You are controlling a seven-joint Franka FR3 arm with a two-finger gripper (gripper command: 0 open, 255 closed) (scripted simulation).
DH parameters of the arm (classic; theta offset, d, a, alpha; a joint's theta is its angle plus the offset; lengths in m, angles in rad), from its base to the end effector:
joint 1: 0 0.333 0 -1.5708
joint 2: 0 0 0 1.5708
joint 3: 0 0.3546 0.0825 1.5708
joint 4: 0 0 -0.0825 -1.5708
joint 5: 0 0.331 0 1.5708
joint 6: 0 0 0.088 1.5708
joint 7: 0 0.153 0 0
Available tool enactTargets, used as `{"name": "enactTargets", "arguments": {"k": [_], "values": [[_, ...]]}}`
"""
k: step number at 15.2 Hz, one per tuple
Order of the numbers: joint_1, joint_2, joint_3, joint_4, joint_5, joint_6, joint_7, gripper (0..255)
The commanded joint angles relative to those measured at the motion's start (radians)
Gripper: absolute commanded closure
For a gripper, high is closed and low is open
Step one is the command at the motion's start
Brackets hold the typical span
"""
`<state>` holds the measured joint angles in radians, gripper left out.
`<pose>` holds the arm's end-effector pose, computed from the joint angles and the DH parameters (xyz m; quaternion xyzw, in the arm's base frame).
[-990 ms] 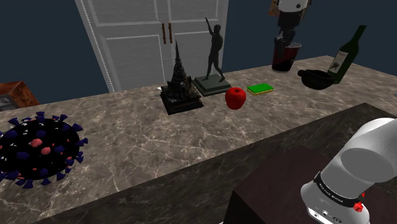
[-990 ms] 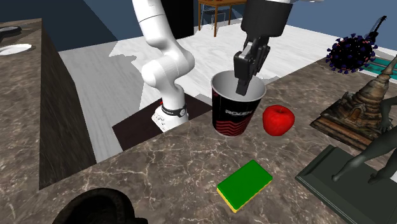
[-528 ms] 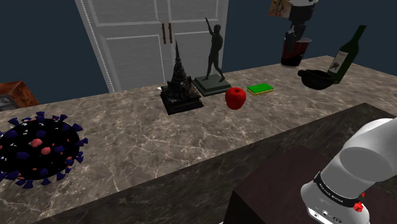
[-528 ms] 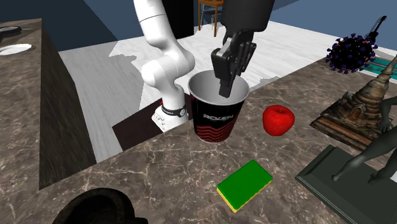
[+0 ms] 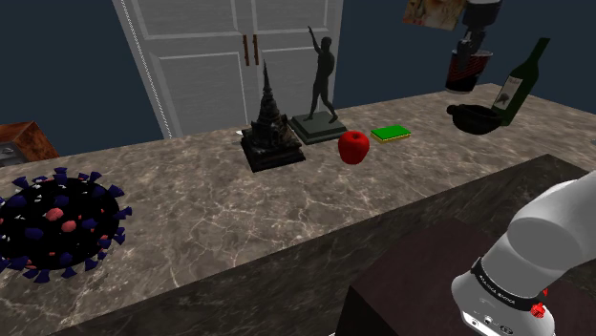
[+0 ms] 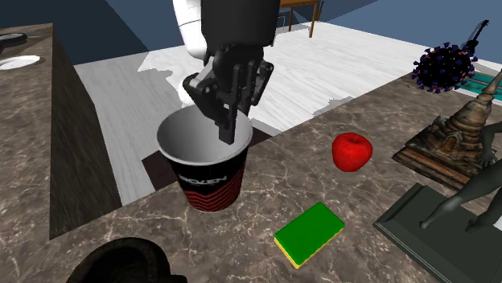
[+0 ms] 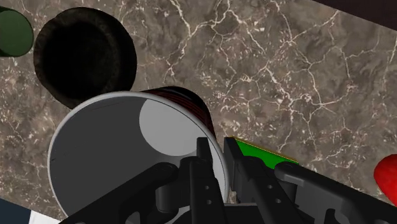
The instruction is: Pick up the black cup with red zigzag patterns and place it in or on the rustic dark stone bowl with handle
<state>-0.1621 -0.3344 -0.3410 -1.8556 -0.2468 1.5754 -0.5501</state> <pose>0.3114 -0.2447 0.6375 0.9971 0.0295 -0.0183 0.0682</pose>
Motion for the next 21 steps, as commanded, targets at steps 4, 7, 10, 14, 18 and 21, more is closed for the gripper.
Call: {"name": "enactTargets", "arguments": {"k": [4, 7, 10, 14, 18, 21], "values": [[-0.033, 0.079, -0.095, 0.097, 0.008, 0.005, -0.138, 255], [-0.055, 0.143, -0.156, 0.17, 0.03, 0.008, -0.226, 255], [-0.083, 0.222, -0.218, 0.255, 0.068, 0.007, -0.32, 255], [-0.111, 0.283, -0.262, 0.294, 0.104, 0.03, -0.39, 255], [-0.11, 0.263, -0.259, 0.22, 0.092, 0.086, -0.376, 255], [-0.109, 0.252, -0.257, 0.168, 0.085, 0.128, -0.367, 255]]}}
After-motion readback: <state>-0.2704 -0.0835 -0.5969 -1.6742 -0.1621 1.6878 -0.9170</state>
